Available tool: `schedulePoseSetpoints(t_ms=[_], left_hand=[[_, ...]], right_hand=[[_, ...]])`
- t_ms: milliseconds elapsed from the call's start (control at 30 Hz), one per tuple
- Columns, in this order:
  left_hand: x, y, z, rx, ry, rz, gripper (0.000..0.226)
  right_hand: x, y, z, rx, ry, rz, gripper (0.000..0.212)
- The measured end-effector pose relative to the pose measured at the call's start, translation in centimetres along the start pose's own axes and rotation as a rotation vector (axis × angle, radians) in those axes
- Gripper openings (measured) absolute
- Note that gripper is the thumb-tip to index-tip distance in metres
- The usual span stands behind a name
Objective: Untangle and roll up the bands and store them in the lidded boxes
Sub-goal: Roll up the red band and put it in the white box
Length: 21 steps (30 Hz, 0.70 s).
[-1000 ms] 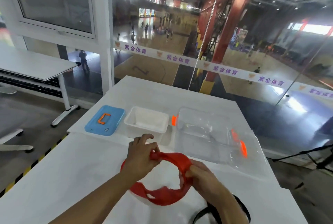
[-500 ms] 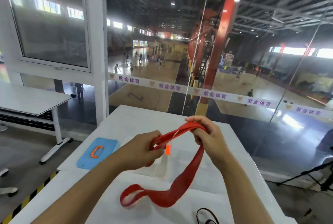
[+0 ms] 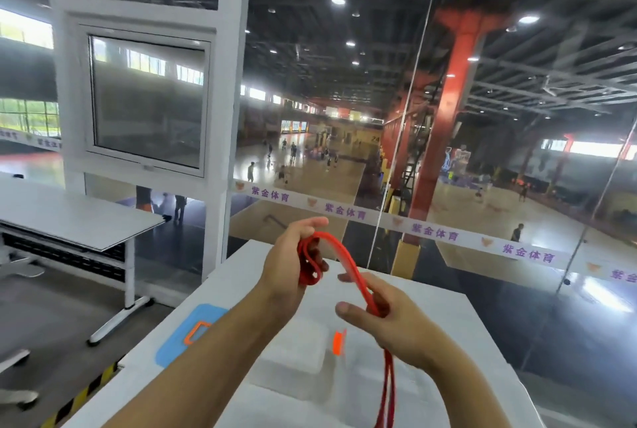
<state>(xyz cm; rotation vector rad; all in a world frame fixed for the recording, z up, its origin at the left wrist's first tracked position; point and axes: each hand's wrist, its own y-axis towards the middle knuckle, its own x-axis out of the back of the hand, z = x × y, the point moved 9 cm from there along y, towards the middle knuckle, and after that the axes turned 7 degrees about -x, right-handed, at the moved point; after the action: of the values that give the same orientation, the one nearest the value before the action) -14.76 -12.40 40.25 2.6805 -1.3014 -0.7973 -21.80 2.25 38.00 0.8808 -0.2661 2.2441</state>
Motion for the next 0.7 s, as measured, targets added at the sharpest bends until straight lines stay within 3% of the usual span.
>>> schedulePoseSetpoints(t_ms=[100,200,367,567,700], left_hand=[[-0.5,-1.2,1.4,0.073,-0.093,-0.060,0.033],[-0.1,-2.0,2.7,0.094,-0.059,-0.127,0.030],[0.7,-3.2,5.0,0.144,0.023,-0.102,0.033],[2.0,-6.2,8.4,0.332,0.204,0.200,0.020],[3.1,-8.3,10.1,0.474,0.332,0.493,0.042]], right_hand=[[-2.4,-0.3,0.8,0.066,0.122,0.015,0.056],[-3.5,-0.1,0.6,0.119,0.311,-0.169,0.080],[-3.1,-1.3,-1.7,0.057,0.275,-0.416,0.042],[-2.9,-2.8,-5.0,0.025,0.295,-0.309,0.023],[-4.7,-4.7,-6.3,0.022,0.340,-0.150,0.029]])
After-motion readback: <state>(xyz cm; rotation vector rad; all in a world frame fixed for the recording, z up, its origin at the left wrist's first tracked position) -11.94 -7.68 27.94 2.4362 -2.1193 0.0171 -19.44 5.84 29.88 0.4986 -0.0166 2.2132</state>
